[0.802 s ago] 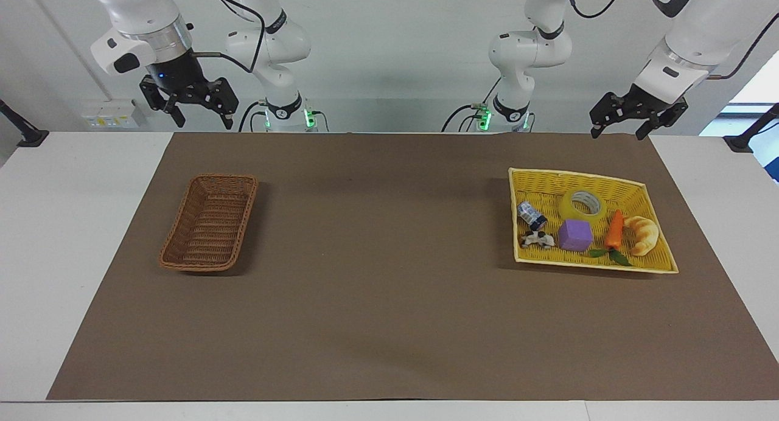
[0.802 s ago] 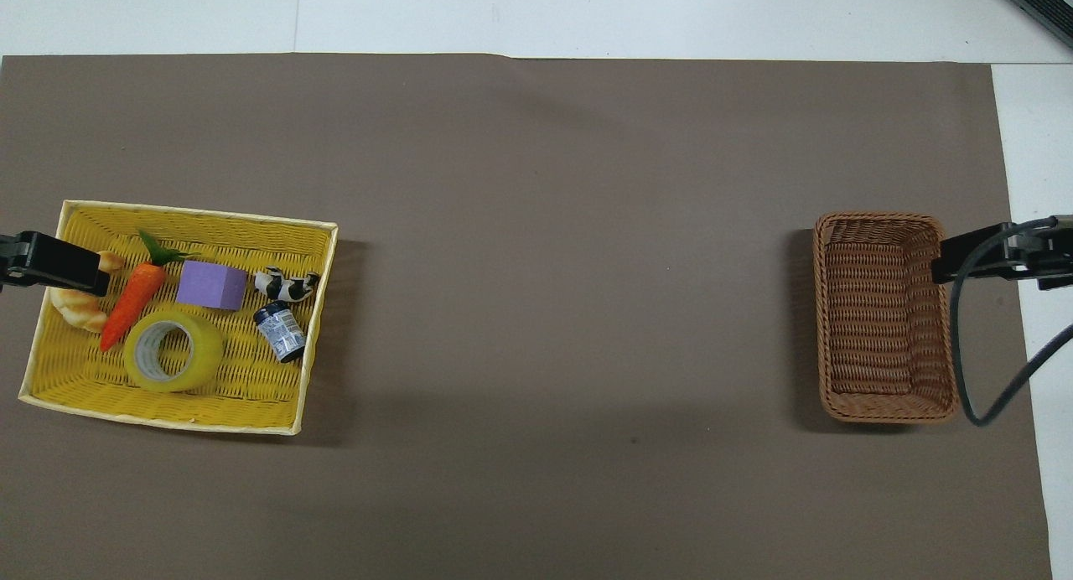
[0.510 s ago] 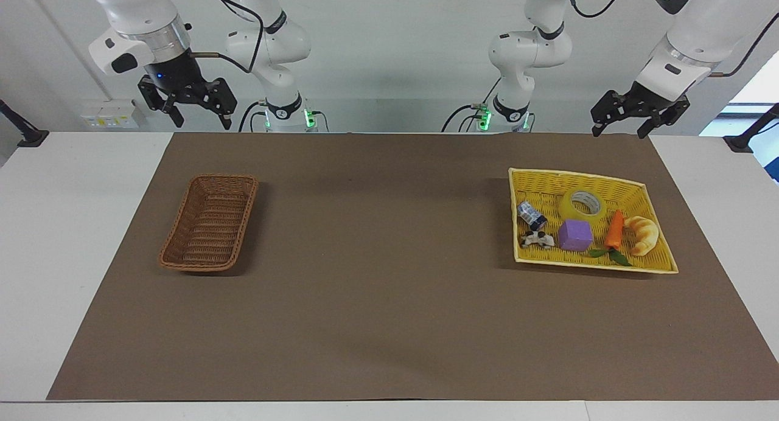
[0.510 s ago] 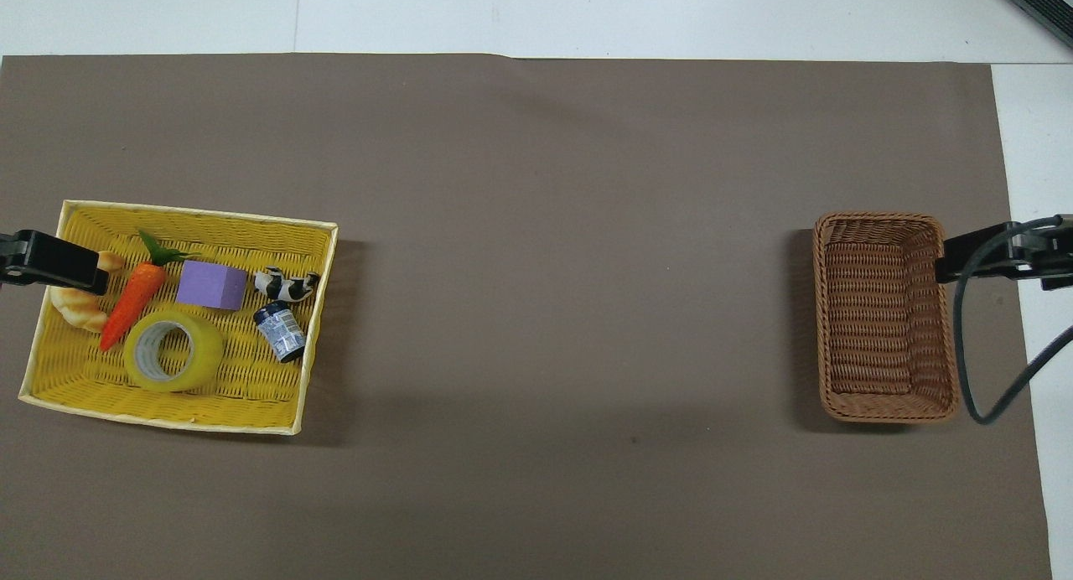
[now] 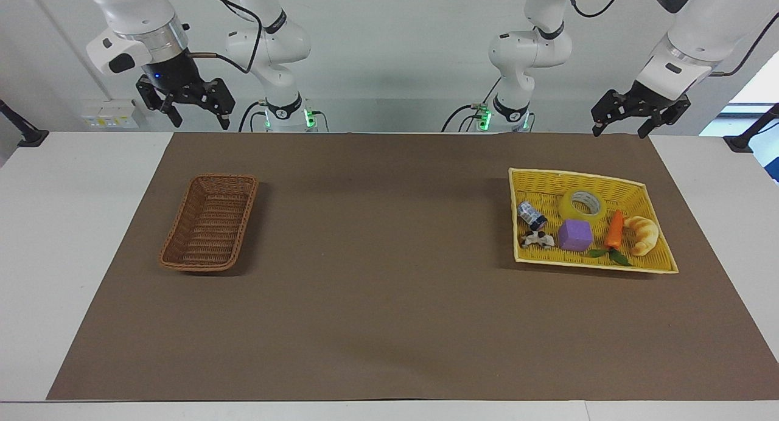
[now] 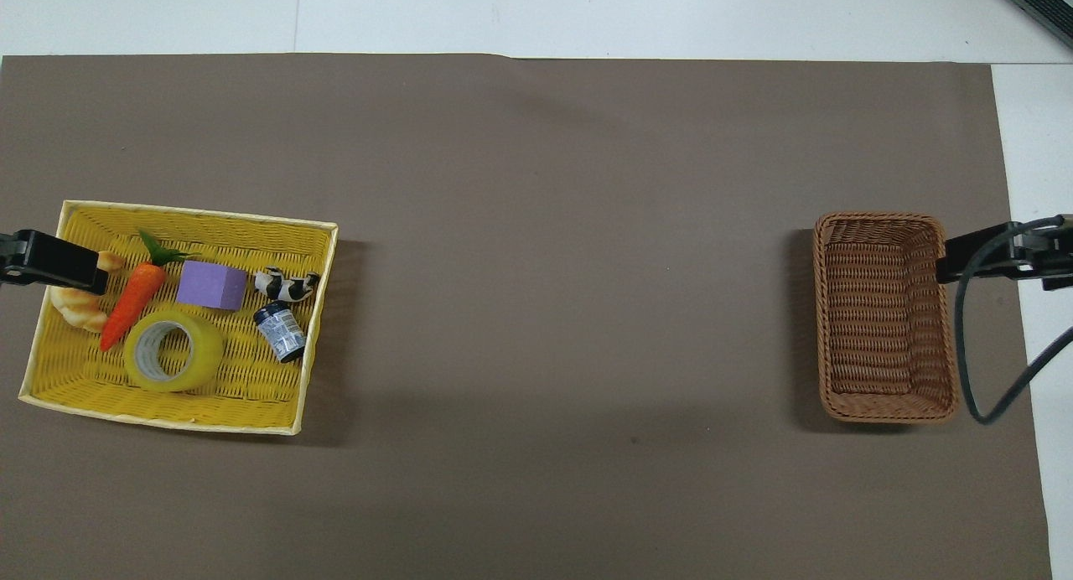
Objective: Move tape to another basket
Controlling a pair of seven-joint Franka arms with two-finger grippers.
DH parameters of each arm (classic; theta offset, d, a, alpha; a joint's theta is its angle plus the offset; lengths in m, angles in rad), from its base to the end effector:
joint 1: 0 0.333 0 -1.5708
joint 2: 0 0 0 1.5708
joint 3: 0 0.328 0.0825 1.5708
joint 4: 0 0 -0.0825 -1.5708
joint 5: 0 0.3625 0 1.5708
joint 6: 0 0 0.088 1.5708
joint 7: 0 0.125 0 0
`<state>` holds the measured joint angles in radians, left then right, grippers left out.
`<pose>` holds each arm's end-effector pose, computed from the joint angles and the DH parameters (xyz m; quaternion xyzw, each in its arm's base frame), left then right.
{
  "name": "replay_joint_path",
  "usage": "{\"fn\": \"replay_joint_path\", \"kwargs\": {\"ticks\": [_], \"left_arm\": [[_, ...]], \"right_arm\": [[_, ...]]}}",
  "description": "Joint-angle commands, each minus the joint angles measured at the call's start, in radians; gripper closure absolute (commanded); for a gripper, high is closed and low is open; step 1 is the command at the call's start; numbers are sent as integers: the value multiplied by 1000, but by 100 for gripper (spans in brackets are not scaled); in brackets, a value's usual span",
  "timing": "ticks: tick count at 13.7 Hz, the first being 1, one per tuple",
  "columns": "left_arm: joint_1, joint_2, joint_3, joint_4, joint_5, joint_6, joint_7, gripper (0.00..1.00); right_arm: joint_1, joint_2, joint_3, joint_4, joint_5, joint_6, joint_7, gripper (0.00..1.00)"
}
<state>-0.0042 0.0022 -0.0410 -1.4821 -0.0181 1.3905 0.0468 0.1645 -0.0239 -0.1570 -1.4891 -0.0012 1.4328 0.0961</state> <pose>0.5125 -0.0257 0.6417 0.9977 -0.0471 -0.0469 0.0090 0.5104 0.0025 0.6552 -0.9989 0.0443 0.0164 0.0004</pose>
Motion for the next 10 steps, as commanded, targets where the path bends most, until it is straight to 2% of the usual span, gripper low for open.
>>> {"fn": "replay_joint_path", "kwargs": {"ticks": [1,10], "left_arm": [[-2,9,3,22,17,-2,10,0],[7,-5,3,-10,17,12,18,0]], "right_arm": [[-6,-22,5,-28,-8,18,1,0],[-6,-22,5,-28,-8,18,1,0]]}}
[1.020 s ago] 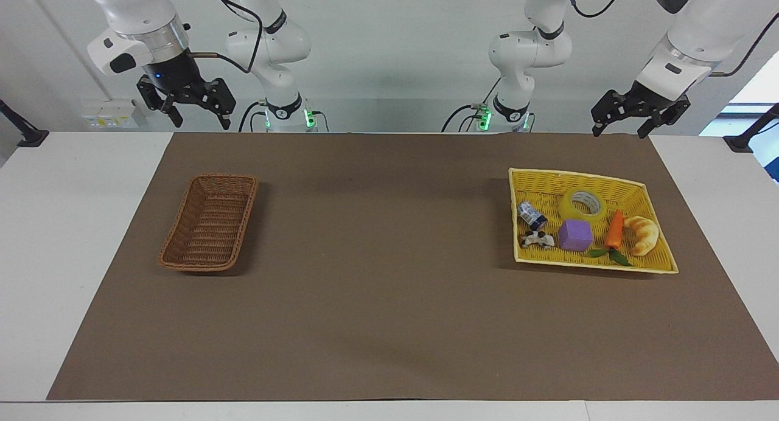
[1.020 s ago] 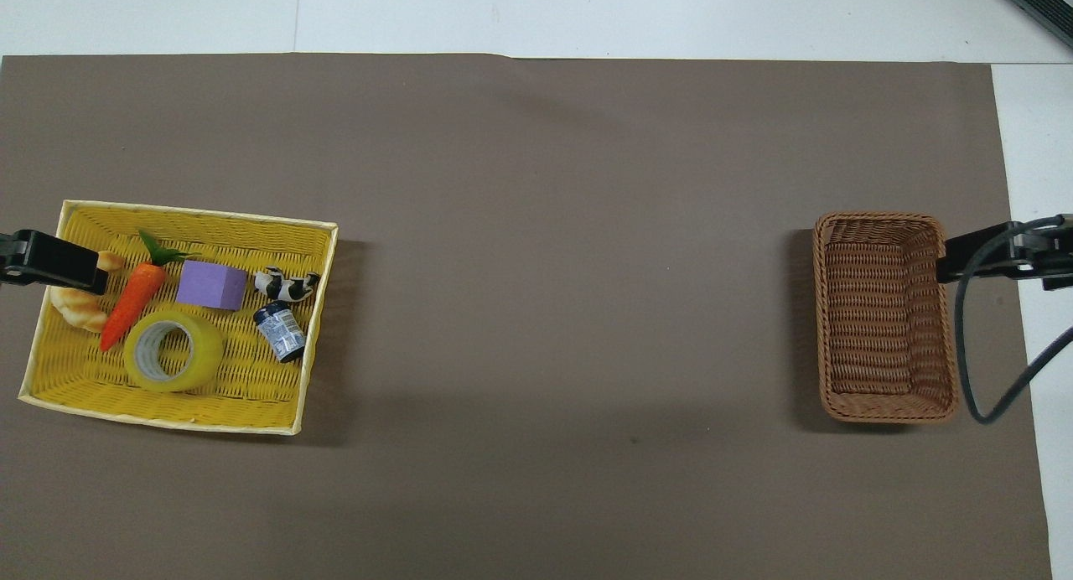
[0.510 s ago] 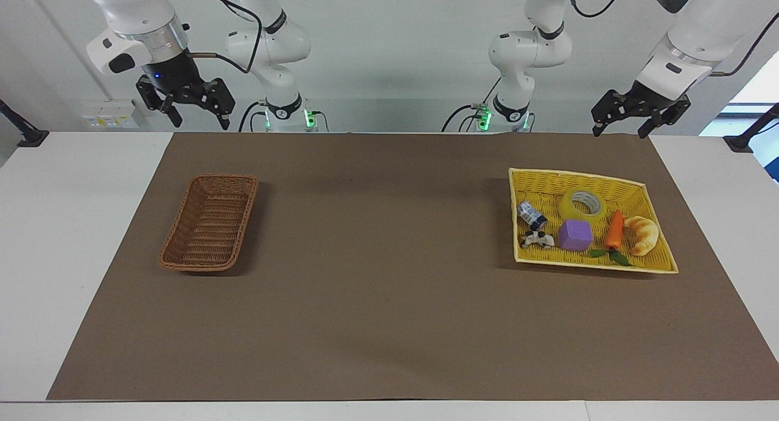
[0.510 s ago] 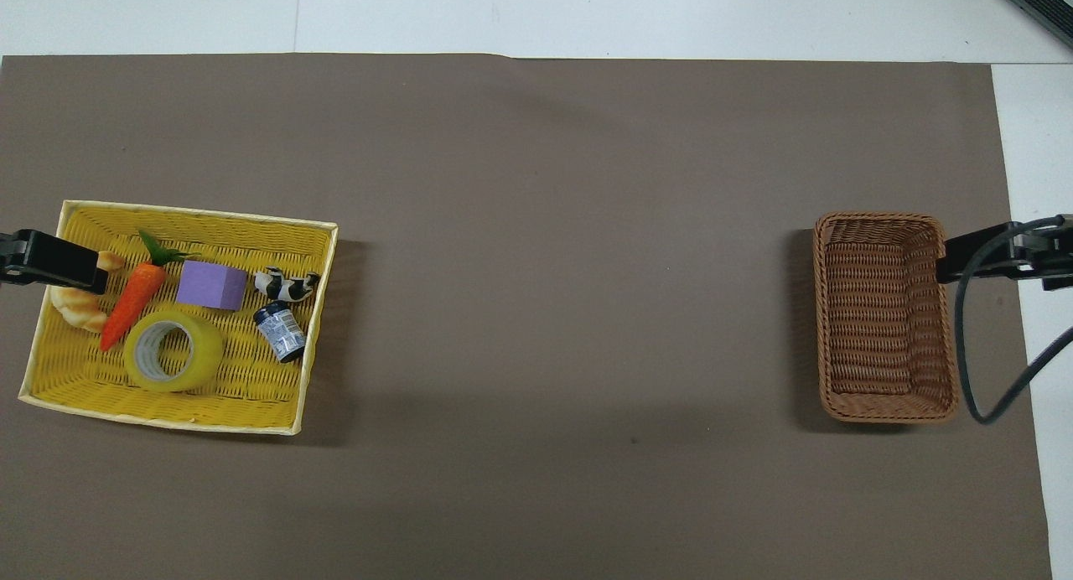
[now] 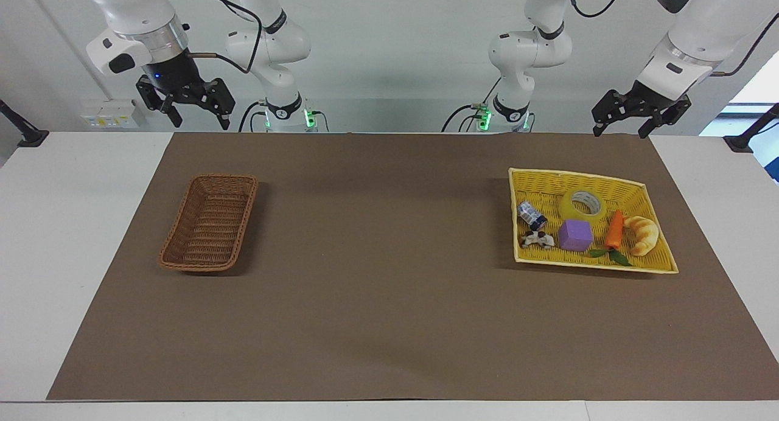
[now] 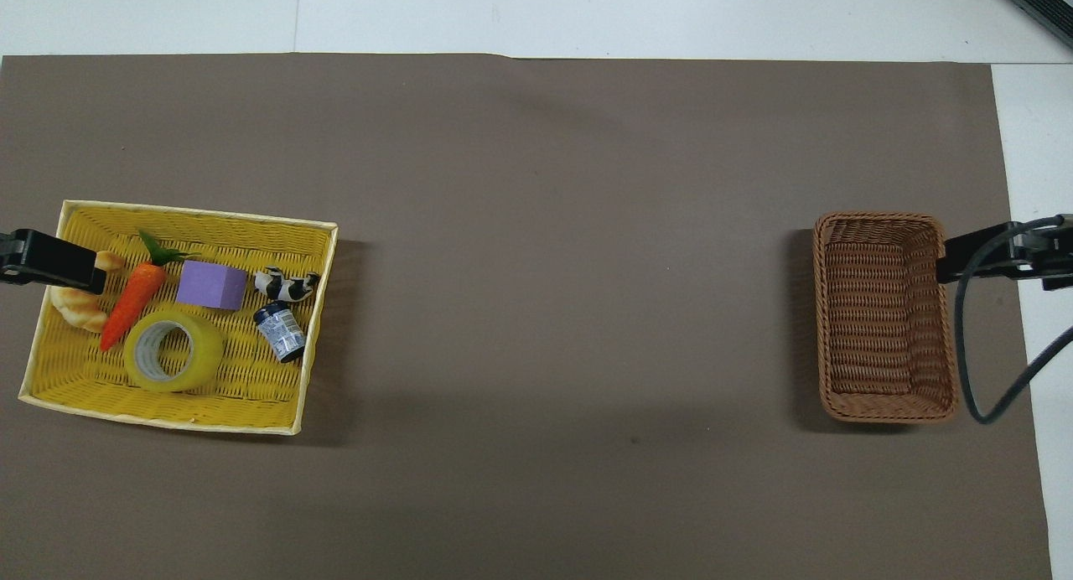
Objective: Move tape to another basket
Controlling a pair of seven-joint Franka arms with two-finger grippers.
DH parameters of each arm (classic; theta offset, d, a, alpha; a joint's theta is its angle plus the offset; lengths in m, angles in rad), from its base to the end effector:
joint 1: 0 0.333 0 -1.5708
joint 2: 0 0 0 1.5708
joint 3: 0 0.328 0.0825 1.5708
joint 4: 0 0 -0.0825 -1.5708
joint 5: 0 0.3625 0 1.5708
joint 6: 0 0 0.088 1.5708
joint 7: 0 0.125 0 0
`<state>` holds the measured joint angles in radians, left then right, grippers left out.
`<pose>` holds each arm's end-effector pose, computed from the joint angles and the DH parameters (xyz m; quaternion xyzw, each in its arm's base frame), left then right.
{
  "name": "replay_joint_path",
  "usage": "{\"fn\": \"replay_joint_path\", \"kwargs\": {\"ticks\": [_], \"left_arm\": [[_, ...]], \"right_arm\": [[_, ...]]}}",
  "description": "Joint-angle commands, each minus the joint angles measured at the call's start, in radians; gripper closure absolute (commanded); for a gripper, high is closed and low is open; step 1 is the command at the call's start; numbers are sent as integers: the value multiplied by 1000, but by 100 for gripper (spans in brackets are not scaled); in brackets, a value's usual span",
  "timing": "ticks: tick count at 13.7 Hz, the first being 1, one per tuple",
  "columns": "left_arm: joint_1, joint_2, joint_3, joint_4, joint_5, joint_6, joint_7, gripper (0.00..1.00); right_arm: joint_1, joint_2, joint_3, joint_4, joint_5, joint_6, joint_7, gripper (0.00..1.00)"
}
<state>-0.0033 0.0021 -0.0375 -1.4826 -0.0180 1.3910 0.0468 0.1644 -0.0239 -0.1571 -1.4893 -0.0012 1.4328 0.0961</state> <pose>0.5126 -0.0234 0.6415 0.9979 -0.0449 -0.0468 0.0091 0.5104 0.0024 0.6551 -0.9989 0.0444 0.0165 0.0004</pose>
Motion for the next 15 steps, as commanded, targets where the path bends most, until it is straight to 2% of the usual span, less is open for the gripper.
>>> {"fn": "replay_joint_path", "kwargs": {"ticks": [1,9,12,15], "left_arm": [[9,-10,-1,-18,17,16,19,0],[13,-16,7,-93,17,71,28,0],[31,-25,11,-154,17,121,59,0],[63,-51,11,-258,17,218,97,0]], "right_arm": [[-6,-22,5,-28,-8,18,1,0],[-6,-22,5,-28,-8,18,-1,0],[-6,-22,5,-28,-6,18,1,0],[-6,-22,5,-28,-8,18,1,0]]}}
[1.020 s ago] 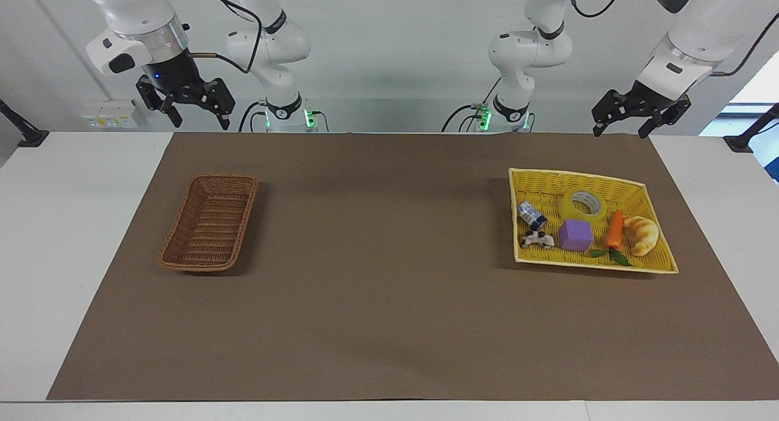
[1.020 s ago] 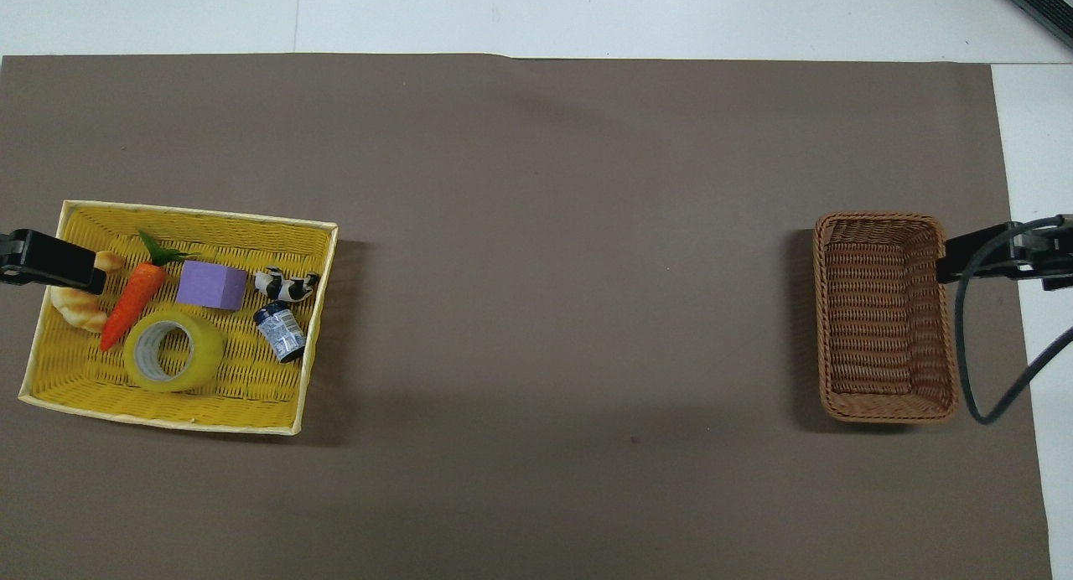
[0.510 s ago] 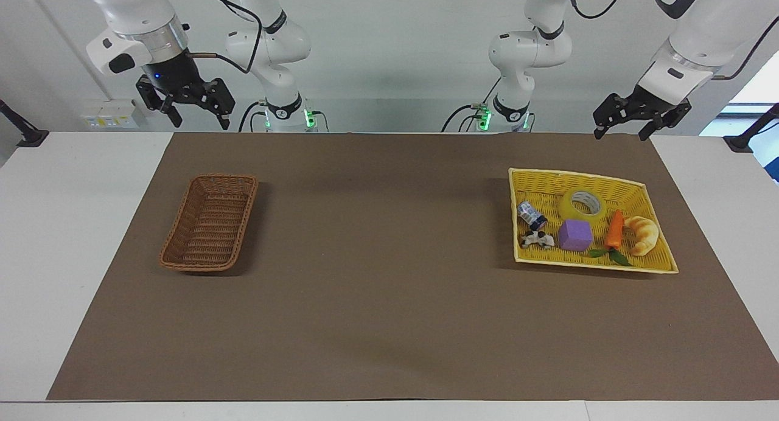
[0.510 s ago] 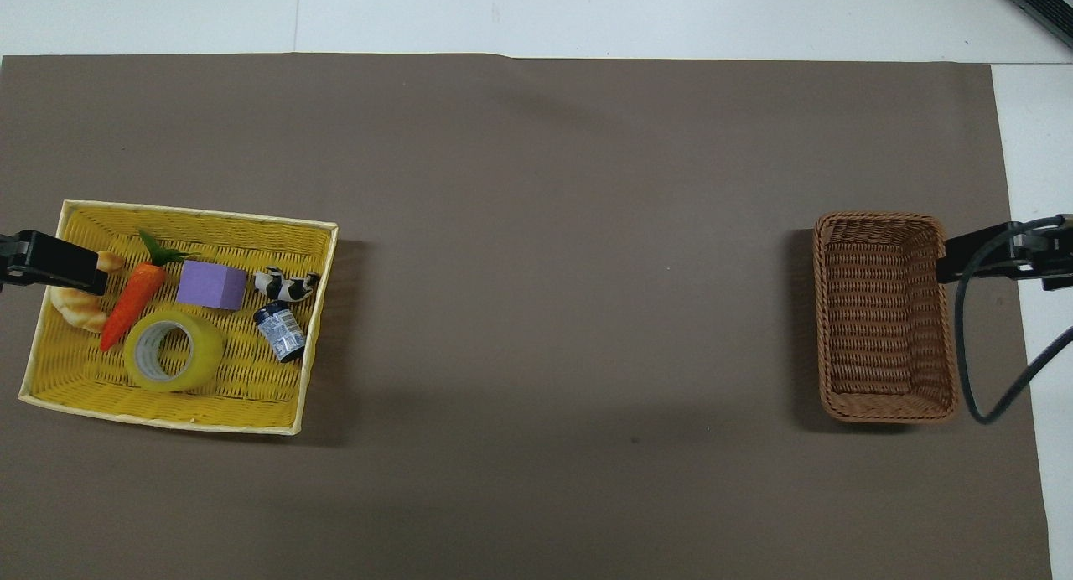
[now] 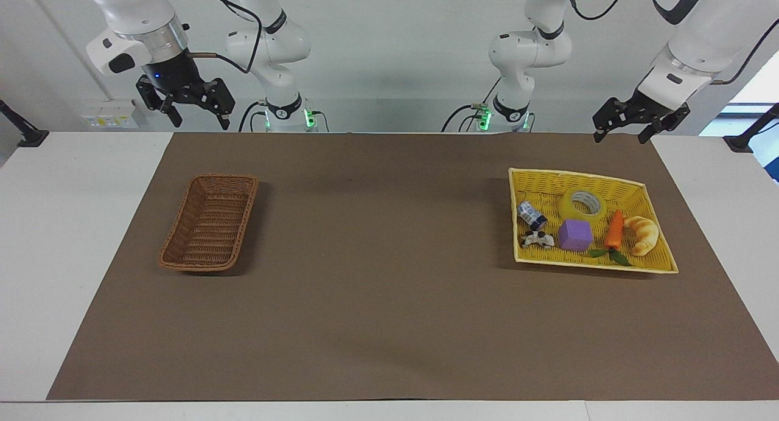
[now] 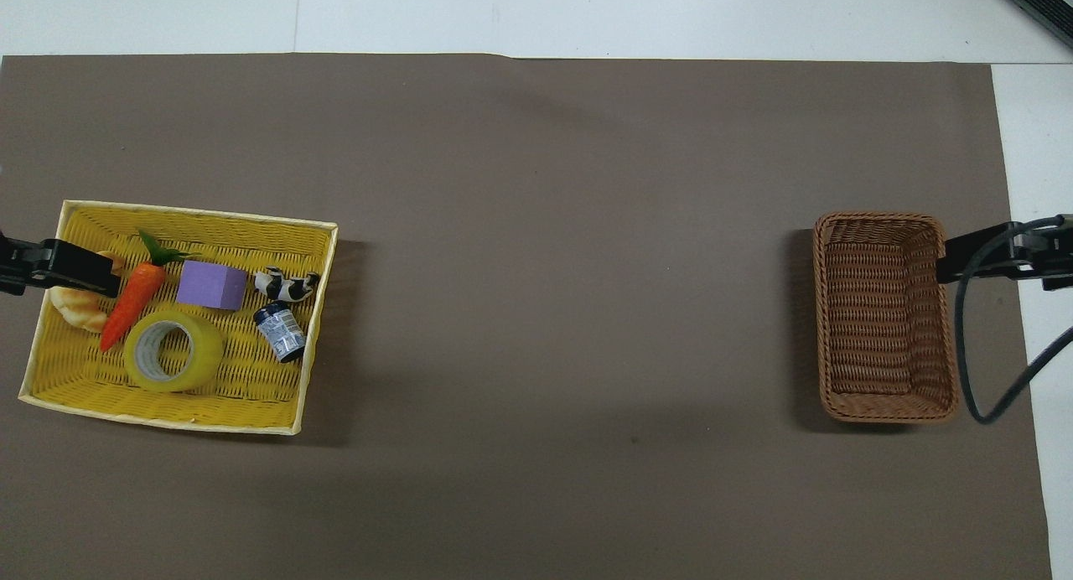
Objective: Move tape to another basket
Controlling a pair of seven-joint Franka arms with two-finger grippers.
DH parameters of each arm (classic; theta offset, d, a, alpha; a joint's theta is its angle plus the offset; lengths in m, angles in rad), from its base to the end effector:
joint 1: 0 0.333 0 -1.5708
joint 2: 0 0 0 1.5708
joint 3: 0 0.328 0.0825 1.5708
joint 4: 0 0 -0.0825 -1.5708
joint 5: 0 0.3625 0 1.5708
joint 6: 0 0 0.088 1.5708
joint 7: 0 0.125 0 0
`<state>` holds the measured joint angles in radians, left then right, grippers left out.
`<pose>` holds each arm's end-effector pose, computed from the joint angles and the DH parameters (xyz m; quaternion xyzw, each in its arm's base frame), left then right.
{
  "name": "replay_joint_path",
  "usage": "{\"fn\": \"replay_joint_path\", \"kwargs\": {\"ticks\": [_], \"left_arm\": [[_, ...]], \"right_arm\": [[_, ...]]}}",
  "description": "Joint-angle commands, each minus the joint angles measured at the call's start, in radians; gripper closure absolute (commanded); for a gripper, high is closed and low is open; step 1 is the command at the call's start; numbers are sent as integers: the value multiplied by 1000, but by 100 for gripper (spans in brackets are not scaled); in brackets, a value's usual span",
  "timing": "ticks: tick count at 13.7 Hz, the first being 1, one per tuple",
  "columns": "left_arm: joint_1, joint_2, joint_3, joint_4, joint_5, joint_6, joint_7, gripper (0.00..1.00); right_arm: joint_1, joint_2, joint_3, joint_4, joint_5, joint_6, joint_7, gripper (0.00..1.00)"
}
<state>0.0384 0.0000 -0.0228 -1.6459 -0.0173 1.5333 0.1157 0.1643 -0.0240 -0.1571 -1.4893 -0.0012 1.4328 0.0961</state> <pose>0.5235 0.0060 0.5820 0.9971 -0.0498 -0.0556 0.0123 0.5104 0.0023 0.6552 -0.9989 0.0444 0.0164 0.0004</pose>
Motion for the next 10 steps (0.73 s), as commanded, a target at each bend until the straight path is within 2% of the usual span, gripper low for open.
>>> {"fn": "replay_joint_path", "kwargs": {"ticks": [1,6,10], "left_arm": [[32,-58,-3,-142,16,114,33,0],[104,-61,-3,-362,16,367,160,0],[155,-5,-3,-443,16,481,324,0]], "right_arm": [[-6,-22,5,-28,-8,20,1,0],[-6,-22,5,-28,-8,18,1,0],[-6,-22,5,-28,-8,18,1,0]]}}
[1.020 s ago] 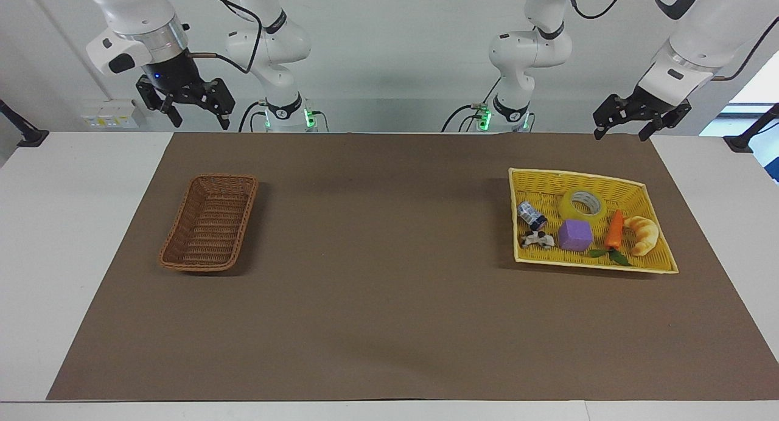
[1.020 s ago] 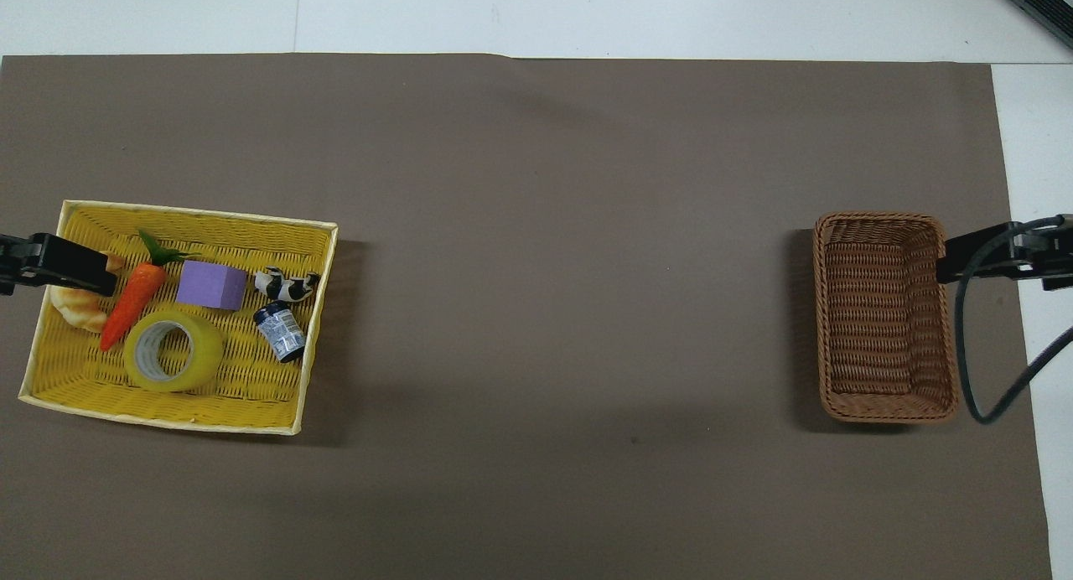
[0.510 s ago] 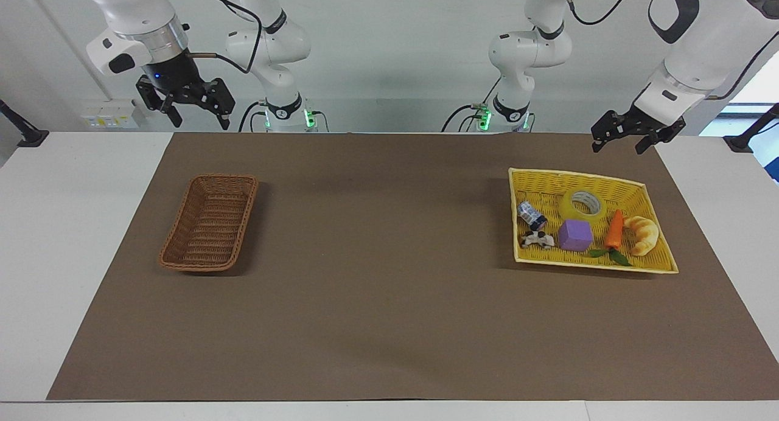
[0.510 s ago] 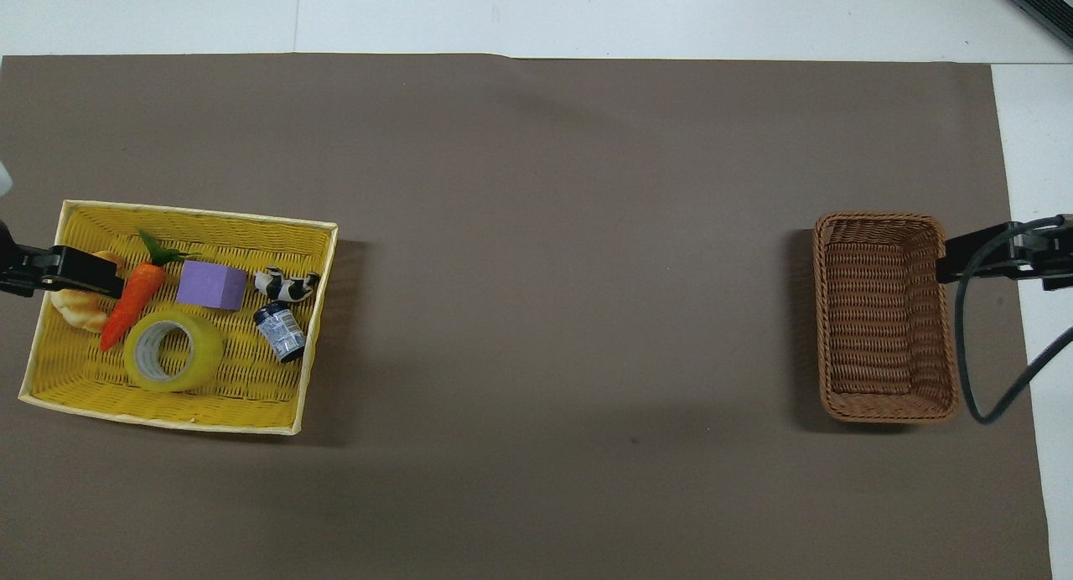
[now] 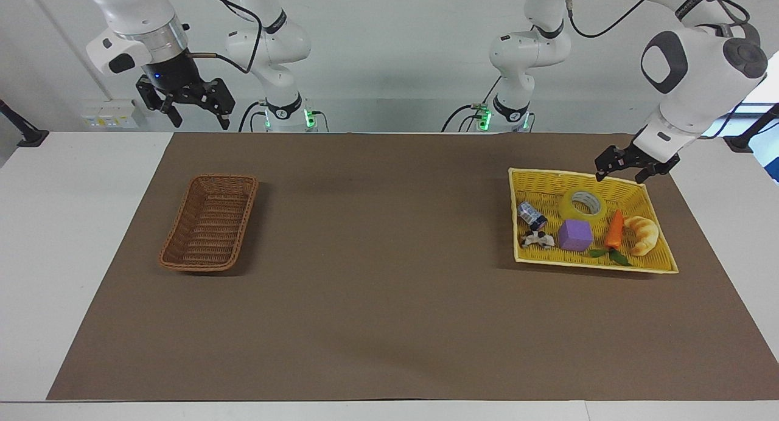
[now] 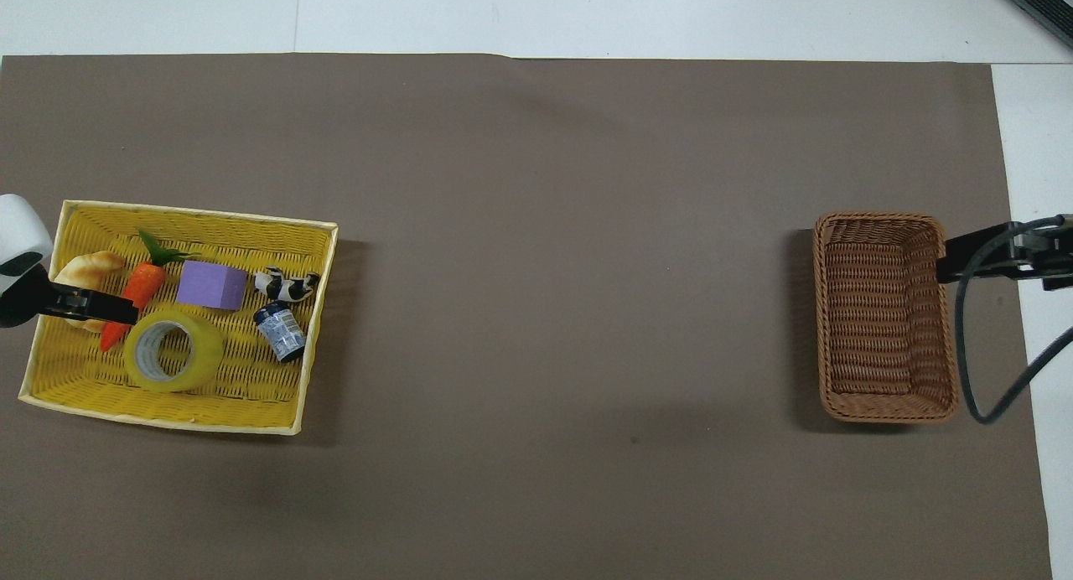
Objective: Move tape to another basket
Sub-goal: 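Lower the left gripper into the yellow basket onto the tape roll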
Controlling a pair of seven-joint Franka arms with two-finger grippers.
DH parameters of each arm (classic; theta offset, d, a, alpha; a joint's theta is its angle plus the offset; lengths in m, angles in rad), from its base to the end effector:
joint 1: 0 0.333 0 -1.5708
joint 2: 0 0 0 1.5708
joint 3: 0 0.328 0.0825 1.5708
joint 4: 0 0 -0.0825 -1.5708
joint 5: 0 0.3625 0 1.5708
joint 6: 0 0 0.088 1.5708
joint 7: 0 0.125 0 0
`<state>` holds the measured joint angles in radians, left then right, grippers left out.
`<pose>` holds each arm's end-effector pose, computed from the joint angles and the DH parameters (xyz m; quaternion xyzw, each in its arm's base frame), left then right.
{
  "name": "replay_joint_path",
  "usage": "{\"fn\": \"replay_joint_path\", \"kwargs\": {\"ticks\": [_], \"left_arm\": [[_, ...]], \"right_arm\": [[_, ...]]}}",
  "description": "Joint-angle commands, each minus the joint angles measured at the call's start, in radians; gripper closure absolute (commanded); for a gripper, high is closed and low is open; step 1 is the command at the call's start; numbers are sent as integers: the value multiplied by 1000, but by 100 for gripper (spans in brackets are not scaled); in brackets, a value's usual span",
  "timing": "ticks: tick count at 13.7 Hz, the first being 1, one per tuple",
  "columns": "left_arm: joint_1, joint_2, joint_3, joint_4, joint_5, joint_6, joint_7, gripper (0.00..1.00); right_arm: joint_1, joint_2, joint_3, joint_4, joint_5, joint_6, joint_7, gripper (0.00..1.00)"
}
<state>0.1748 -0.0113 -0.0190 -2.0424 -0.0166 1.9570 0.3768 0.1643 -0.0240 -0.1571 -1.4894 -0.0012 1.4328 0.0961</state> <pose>0.5126 0.0791 0.4436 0.9936 -0.1068 -0.0338 0.0169 0.5104 0.0023 0.6551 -0.9989 0.0444 0.0165 0.0004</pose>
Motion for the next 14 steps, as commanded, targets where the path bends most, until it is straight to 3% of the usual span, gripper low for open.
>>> {"fn": "replay_joint_path", "kwargs": {"ticks": [1,2,8,12,13,14], "left_arm": [[29,14,-7,-71,15,78,80,0],[34,14,-7,-93,15,94,106,0],[55,89,-7,-145,15,184,142,37],[48,125,-7,-189,15,258,111,52],[54,123,-7,-200,15,278,110,67],[54,125,-7,-196,15,270,111,89]], "right_arm": [[-6,-22,5,-28,-7,18,1,0],[-6,-22,5,-28,-8,18,1,0],[-6,-22,5,-28,-7,18,1,0],[-6,-22,5,-28,-8,18,1,0],[-6,-22,5,-28,-8,20,1,0],[-6,-22,5,-28,-7,20,1,0]]}}
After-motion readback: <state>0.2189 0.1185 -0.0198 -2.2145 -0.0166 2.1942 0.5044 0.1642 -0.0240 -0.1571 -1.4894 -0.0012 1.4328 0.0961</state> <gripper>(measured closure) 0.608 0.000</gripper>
